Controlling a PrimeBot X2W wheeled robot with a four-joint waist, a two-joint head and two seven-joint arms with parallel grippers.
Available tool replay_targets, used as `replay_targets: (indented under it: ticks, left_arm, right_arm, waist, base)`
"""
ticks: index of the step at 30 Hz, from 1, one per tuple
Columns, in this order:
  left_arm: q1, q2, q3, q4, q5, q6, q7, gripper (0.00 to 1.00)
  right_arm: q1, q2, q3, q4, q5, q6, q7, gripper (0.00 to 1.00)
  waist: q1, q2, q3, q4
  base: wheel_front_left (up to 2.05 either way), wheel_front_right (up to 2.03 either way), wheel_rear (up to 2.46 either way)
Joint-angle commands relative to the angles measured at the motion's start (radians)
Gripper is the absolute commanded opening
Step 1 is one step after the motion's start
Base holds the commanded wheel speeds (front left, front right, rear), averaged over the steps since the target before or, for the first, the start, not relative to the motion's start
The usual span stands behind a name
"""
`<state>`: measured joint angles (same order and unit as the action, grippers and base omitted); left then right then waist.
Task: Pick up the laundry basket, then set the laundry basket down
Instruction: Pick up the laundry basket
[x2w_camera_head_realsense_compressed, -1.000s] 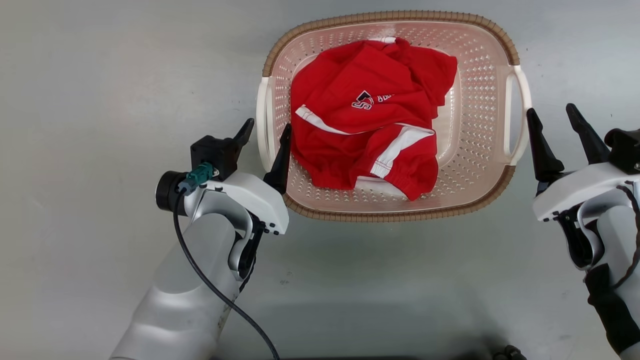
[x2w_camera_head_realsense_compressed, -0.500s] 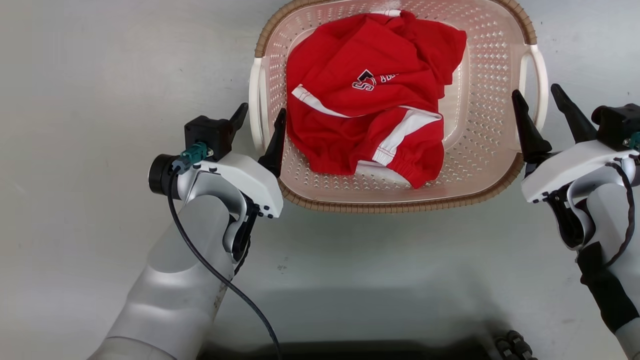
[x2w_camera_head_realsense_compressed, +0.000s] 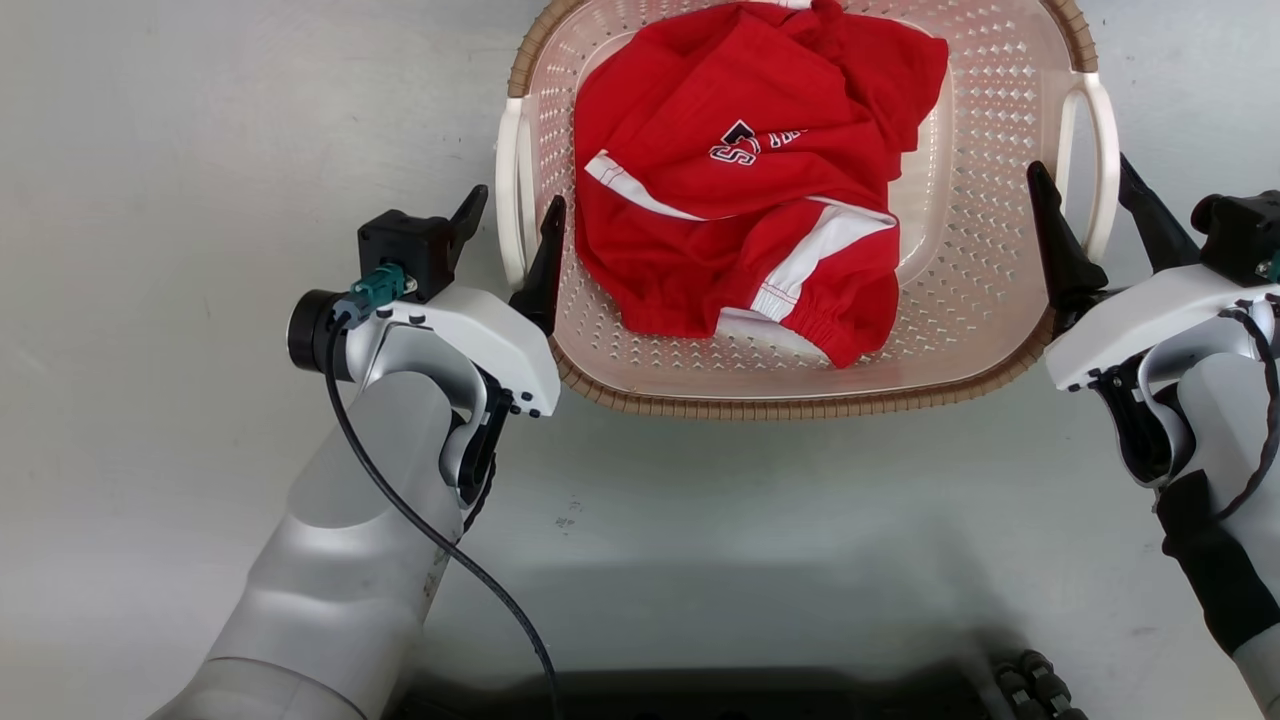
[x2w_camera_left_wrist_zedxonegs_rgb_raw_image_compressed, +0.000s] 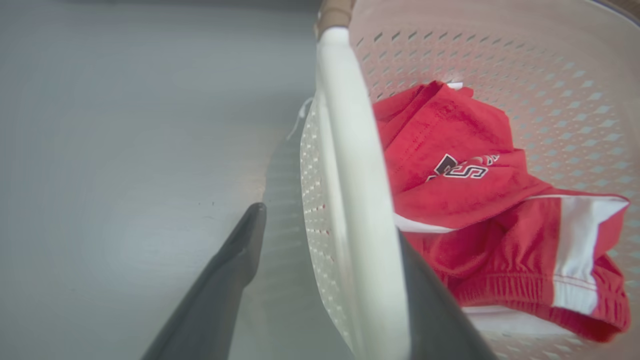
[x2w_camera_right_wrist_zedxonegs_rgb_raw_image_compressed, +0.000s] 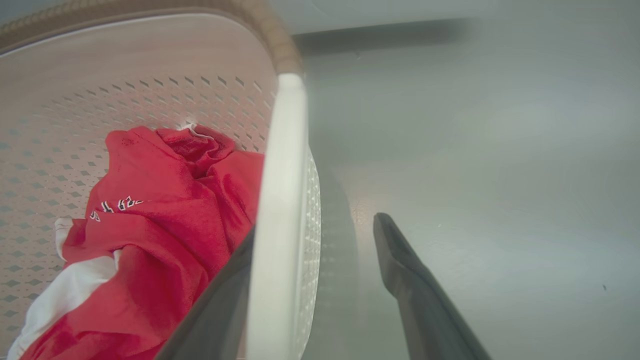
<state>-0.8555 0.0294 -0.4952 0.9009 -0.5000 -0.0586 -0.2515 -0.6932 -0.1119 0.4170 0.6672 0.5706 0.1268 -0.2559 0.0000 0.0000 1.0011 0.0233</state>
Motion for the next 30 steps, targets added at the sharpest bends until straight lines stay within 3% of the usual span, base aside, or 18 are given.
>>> replay_targets:
  ticks: [1,11,12,13,30]
  left_arm:
    - [0.008,0.021,0.019,-0.005,0.011,-0.007,-0.010,1.00]
    - [-0.001,0.021,0.006,-0.013,0.001,-0.005,-0.010,1.00]
    - [-0.005,0.021,-0.001,-0.012,0.002,-0.008,-0.010,0.71]
    - [-0.006,0.021,-0.007,-0.018,0.002,-0.016,-0.010,0.00]
    - [-0.024,0.021,-0.021,0.033,-0.008,-0.026,-0.010,0.00]
  right_arm:
    - [0.033,-0.005,0.019,-0.007,0.008,0.004,-0.006,1.00]
    - [0.018,-0.013,0.033,-0.003,0.031,0.004,-0.006,1.00]
    - [0.016,-0.013,0.033,-0.006,0.034,0.004,-0.006,1.00]
    - [0.016,-0.011,0.042,-0.001,0.046,0.004,-0.006,0.00]
    - [-0.011,-0.024,0.068,0.029,0.077,0.004,-0.006,0.00]
  waist:
    - [0.0000,0.0000,0.003,0.002]
    - [0.0000,0.0000,0.024,0.013]
    - [0.0000,0.0000,0.027,0.014]
    - [0.0000,0.0000,0.029,0.016]
    - [0.0000,0.0000,0.021,0.012]
  base:
    - [0.00,0.00,0.00]
    - [0.00,0.00,0.00]
    - [0.00,0.00,0.00]
    - [0.00,0.00,0.00]
    - [0.00,0.00,0.00]
